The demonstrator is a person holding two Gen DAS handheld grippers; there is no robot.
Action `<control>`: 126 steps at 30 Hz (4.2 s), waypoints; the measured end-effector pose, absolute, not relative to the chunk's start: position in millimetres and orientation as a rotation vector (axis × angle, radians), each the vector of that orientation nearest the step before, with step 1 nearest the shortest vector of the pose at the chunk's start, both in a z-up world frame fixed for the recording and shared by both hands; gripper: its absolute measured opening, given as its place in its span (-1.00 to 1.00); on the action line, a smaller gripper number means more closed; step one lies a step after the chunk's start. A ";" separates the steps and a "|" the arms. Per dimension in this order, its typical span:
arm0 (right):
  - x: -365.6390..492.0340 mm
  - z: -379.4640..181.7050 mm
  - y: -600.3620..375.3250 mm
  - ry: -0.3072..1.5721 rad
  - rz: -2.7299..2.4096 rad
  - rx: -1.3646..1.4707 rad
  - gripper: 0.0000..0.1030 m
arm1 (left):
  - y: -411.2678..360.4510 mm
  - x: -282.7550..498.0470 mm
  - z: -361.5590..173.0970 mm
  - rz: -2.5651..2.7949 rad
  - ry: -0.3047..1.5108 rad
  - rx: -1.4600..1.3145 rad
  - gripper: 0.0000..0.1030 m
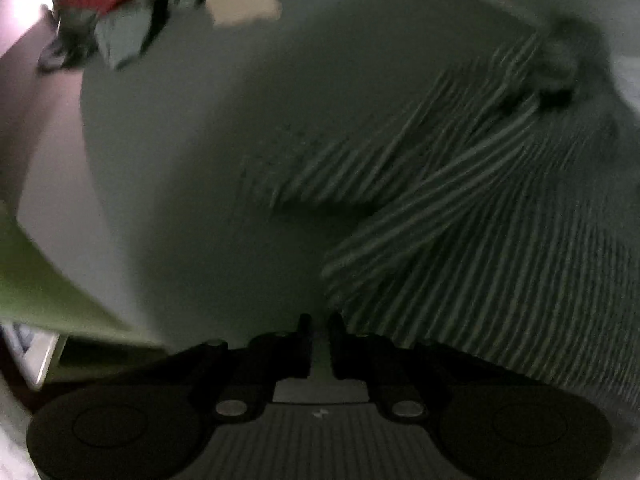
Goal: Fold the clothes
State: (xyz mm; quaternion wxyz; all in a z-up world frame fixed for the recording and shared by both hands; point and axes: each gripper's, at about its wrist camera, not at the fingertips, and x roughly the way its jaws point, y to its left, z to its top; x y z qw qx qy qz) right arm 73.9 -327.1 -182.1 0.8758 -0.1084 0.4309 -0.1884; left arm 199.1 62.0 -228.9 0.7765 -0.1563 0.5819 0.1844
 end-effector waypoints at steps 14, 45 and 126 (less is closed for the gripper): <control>105.0 -238.8 -339.0 1.061 -0.294 0.143 -0.48 | 3.8 235.5 -200.5 0.099 1.068 -0.102 0.14; 114.5 -227.5 -374.0 0.870 -0.294 -0.559 -0.02 | -168.5 296.3 -204.2 -0.235 1.001 -0.077 0.48; 78.7 -223.7 -394.0 1.043 -0.154 0.281 0.04 | -2.8 222.9 -239.9 0.331 1.064 -0.172 0.64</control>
